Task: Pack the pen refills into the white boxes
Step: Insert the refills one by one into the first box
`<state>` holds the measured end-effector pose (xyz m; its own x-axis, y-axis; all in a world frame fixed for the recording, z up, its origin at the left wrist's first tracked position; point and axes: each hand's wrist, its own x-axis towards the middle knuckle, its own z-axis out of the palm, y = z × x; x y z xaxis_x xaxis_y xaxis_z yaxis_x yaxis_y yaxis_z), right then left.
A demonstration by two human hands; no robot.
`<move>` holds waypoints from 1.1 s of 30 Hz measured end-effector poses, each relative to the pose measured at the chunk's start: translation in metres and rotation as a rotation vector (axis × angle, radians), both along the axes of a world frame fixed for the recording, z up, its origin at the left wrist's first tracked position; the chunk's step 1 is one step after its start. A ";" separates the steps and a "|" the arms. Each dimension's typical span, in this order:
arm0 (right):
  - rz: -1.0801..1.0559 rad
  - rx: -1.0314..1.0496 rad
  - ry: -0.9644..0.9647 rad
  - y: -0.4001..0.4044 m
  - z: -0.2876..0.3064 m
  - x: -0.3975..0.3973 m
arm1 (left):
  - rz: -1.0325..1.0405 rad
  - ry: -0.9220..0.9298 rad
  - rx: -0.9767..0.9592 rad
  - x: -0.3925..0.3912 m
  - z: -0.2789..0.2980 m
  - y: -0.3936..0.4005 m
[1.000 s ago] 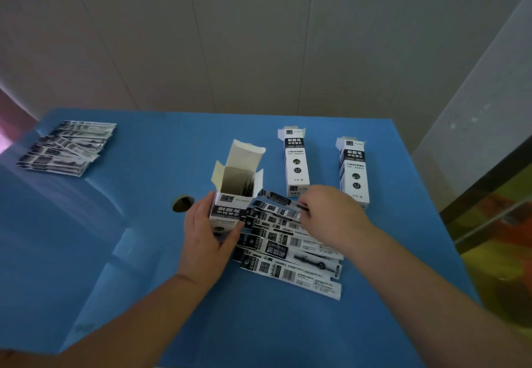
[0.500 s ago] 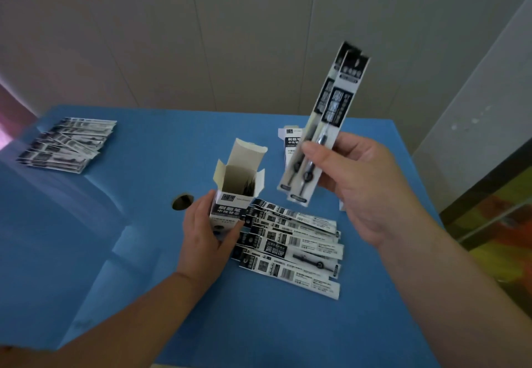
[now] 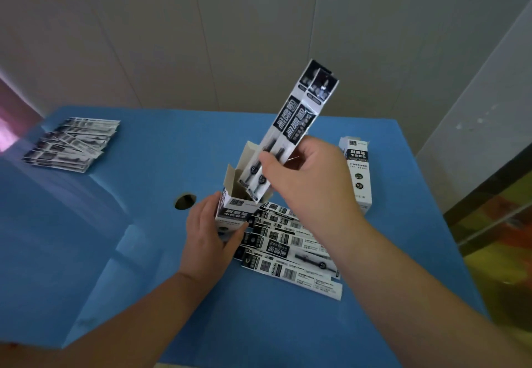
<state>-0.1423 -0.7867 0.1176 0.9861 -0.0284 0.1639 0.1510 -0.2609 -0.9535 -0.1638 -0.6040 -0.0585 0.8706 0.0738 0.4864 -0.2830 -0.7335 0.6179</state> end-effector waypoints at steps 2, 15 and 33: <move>-0.007 -0.052 -0.022 0.001 0.001 0.002 | 0.001 -0.014 -0.003 -0.001 -0.001 0.001; 0.135 -0.363 -0.080 0.000 0.002 0.005 | 0.012 0.014 -0.050 0.001 -0.001 0.003; 0.454 -1.159 0.156 -0.054 -0.094 0.018 | 0.045 0.163 -0.150 0.000 0.001 0.003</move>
